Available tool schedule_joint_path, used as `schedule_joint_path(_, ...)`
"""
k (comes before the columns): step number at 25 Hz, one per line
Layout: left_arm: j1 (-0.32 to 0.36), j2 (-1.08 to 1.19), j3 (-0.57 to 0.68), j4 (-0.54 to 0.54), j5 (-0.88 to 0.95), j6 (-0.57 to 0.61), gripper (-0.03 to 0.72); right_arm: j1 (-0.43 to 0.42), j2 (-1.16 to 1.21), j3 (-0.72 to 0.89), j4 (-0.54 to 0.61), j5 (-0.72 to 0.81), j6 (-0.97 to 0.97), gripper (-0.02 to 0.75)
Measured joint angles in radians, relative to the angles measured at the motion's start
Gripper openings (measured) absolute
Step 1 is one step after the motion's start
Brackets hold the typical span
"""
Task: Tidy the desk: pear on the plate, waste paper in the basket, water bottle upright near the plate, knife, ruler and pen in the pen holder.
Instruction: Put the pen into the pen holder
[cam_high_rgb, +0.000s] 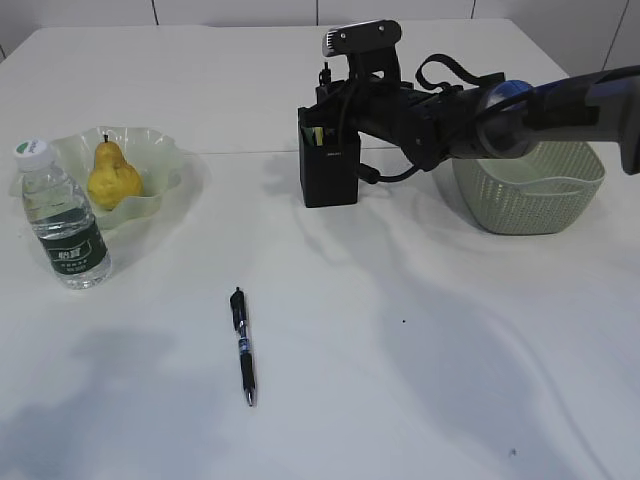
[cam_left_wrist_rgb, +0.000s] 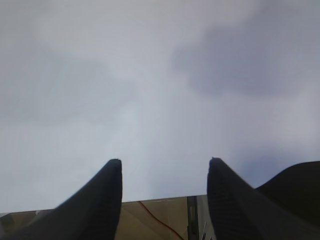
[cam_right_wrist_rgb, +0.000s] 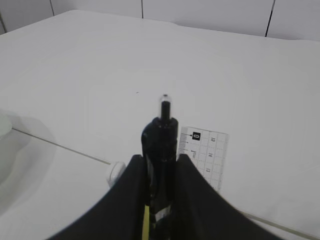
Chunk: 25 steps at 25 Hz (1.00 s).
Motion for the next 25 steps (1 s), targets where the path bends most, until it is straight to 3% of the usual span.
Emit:
schedule_joint_path(6,0.000,0.000,0.000,0.000,0.000,0.000,0.384,0.000,0.000,0.000,0.000,0.000,0.000,0.168)
schedule_joint_path(13,0.000,0.000,0.000,0.000,0.000,0.000,0.384,0.000,-0.006,0.000,0.002,0.040,0.010,0.284)
schedule_joint_path(16,0.000,0.000,0.000,0.000,0.000,0.000,0.384,0.000,-0.027,0.000,0.002,0.076,0.024,0.300)
schedule_joint_path(25,0.000,0.000,0.000,0.000,-0.025,0.000,0.384,0.002,-0.155,0.000,0.004,0.296,0.063,0.303)
